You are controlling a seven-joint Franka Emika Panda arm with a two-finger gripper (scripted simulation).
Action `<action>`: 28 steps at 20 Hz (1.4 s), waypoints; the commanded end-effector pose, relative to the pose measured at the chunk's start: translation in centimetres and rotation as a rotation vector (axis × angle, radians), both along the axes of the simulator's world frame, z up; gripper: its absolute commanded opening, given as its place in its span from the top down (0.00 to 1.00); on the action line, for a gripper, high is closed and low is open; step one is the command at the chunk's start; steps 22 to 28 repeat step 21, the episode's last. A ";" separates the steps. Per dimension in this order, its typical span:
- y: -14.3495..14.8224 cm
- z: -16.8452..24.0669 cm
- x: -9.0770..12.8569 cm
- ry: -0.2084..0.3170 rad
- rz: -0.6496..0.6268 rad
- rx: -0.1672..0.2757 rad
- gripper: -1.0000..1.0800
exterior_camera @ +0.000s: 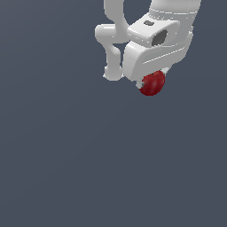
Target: Pick up the object and move it to a goal position.
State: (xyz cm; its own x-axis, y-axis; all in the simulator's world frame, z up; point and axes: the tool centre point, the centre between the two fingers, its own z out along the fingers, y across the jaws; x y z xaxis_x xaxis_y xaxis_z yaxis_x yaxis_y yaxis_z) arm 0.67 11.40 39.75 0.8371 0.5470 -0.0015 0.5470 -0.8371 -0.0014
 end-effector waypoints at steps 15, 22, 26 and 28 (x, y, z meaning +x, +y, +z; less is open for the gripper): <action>1.3 6.2 2.2 -0.002 0.000 0.000 1.00; 1.4 6.6 2.4 -0.002 0.000 0.000 1.00; 1.4 6.6 2.4 -0.002 0.000 0.000 1.00; 1.4 6.6 2.4 -0.002 0.000 0.000 1.00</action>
